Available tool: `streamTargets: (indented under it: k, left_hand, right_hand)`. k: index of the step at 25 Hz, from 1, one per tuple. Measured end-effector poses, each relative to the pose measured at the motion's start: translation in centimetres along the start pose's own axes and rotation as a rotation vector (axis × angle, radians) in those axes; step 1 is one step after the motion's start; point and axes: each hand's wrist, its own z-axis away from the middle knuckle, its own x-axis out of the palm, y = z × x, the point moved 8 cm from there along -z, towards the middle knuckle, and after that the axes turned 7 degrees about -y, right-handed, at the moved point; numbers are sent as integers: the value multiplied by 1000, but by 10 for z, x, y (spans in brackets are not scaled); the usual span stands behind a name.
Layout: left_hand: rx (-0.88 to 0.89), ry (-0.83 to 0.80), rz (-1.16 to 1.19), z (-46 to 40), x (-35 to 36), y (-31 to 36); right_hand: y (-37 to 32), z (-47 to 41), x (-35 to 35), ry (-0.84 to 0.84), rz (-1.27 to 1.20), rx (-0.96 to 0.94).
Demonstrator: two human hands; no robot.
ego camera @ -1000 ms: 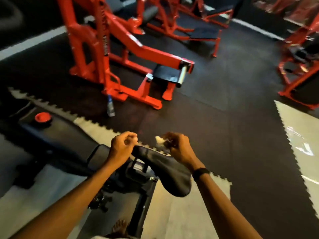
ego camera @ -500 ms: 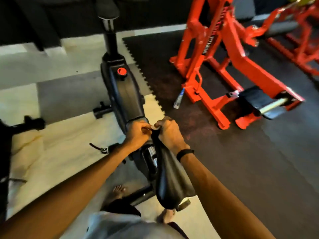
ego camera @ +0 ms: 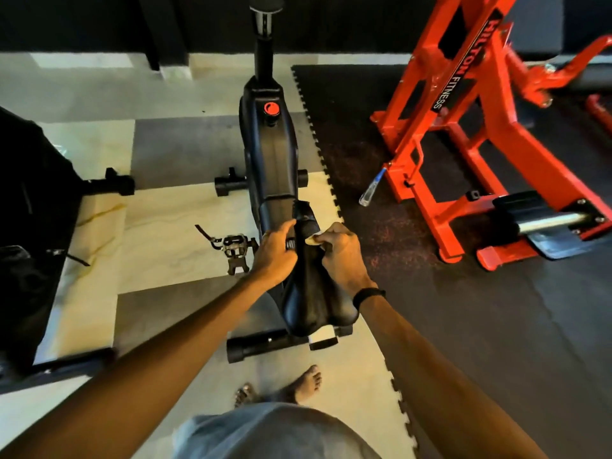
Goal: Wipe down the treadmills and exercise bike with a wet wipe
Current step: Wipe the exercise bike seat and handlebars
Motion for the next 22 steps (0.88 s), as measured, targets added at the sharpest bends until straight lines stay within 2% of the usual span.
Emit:
streamTargets:
  k: [6,11,13,16,17,18,22]
  left_hand:
    - [-43,-28,216,47,33,-24]
    - [-79,-71,235,69,45,-35]
    - [-70,-103,219,73,48,-37]
    - [-81,-124,176,74,46,-36]
    - [-84,-122,163,74,45,-34]
    - [-101,-134,160,76,44,-32]
    - [-111,-181,120,80,47,-23]
  right_hand:
    - [12,60,-2,-89,8,-17]
    - [23,101,-14,-183,64,-72]
    - [25,105,-18,-344,114,-105]
    - [45,81,-21,-747,302,-25]
    - [43,65,-27,-780,333,-24]
    - [34,45,-35,-726,302,-50]
    - [-17,-29,-51,-298,149,-167]
